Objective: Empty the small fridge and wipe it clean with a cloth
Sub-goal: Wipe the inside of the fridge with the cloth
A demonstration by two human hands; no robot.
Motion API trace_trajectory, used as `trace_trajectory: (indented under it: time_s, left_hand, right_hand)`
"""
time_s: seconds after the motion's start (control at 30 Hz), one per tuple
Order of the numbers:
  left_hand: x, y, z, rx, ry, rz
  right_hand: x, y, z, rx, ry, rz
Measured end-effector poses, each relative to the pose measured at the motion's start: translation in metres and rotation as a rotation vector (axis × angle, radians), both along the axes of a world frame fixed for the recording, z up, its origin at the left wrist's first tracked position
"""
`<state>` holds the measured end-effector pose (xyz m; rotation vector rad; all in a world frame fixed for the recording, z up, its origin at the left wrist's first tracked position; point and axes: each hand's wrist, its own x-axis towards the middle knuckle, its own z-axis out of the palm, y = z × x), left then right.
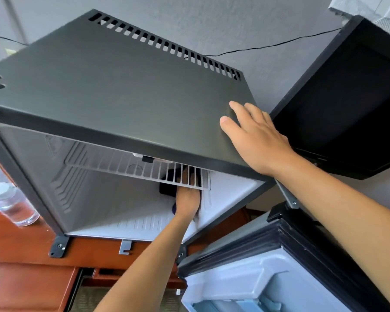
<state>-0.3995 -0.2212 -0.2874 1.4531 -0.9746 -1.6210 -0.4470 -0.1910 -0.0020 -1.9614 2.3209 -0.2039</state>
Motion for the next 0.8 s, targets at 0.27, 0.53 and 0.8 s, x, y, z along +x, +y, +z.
trace_trajectory:
  time_s: [0.27, 0.53, 0.8]
  left_hand:
    - [0.015, 0.042, -0.05, 0.12, 0.084, 0.034]
    - [0.006, -0.008, -0.053, 0.184, 0.2, 0.066]
    - [0.051, 0.086, -0.036, 0.128, 0.09, -0.055]
  right_hand:
    - [0.004, 0.004, 0.002, -0.002, 0.002, -0.006]
    - [0.0, 0.001, 0.0, 0.0, 0.018, -0.002]
    - [0.0, 0.006, 0.003, -0.019, 0.02, 0.009]
